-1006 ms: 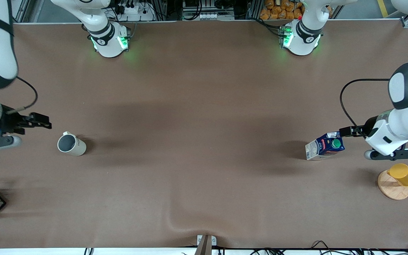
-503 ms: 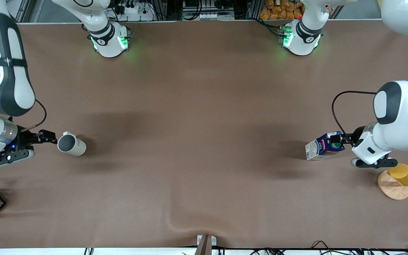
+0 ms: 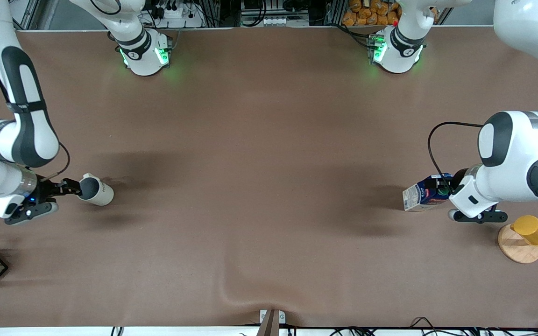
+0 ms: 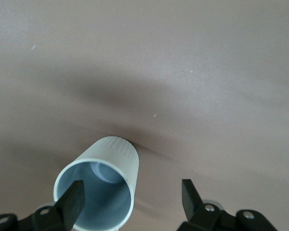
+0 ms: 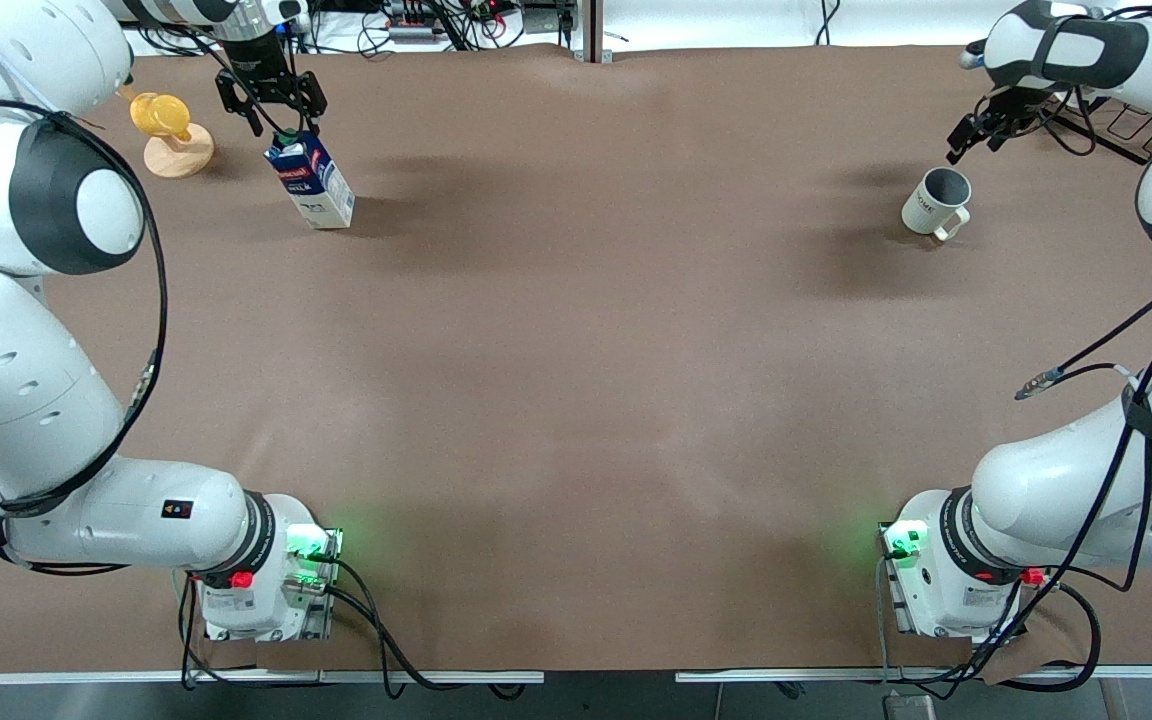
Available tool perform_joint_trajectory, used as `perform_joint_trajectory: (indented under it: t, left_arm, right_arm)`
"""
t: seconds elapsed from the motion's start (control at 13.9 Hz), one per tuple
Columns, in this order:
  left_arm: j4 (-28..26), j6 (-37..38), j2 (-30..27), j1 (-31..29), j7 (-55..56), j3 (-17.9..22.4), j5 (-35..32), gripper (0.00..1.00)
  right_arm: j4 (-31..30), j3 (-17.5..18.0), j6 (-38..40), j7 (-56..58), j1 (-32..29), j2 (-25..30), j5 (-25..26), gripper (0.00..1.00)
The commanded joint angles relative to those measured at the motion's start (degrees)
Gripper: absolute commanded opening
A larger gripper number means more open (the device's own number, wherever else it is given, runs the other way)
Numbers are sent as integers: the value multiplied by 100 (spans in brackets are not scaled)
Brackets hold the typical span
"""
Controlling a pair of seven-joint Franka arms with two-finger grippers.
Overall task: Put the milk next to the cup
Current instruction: 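Grasp the mug with the right gripper while the left gripper grasps the carton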
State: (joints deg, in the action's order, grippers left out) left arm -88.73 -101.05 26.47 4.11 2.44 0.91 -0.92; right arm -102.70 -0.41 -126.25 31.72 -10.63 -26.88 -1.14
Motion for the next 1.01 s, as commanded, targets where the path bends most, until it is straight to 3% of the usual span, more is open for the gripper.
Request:
perform_joint_trajectory:
  t: [0.0, 0.14, 0.29, 0.36, 0.43, 0.5, 0.65, 0.72, 0.79, 0.93]
  left_arm:
    - [67, 15, 183, -42, -50, 6, -4, 100]
    - [67, 24, 184, -42, -15, 6, -31, 100]
    - [58, 24, 236, -25, 11, 6, -22, 100]
    - [58, 24, 262, -25, 11, 6, -22, 100]
    - [49, 41, 263, -25, 11, 6, -22, 98]
    - [49, 50, 263, -33, 11, 6, -22, 89]
    - [67, 50, 324, -42, 11, 15, -22, 65]
    - [93, 50, 333, -42, 11, 15, -22, 59]
    - [111, 50, 333, -25, 11, 15, -13, 56]
    - [128, 50, 324, 2, 20, 24, -22, 42]
  right_arm:
    - [13, 33, -154, 53, -44, -142, -88, 65]
    - [13, 33, -242, 62, -114, -273, -141, 64]
    - [4, 41, -234, 97, -132, -309, -308, 47]
    - [4, 41, -225, 106, -150, -309, -317, 33]
    - [4, 41, -225, 106, -141, -309, -317, 30]
    - [4, 41, -225, 106, -141, -309, -317, 26]
    - [4, 41, -138, 115, -132, -257, -317, 30]
    - [4, 41, -120, 193, -132, -265, -317, 29]
    - [4, 41, -146, 229, -141, -283, -317, 24]
    - [4, 41, -94, 221, -97, -274, -317, 0]
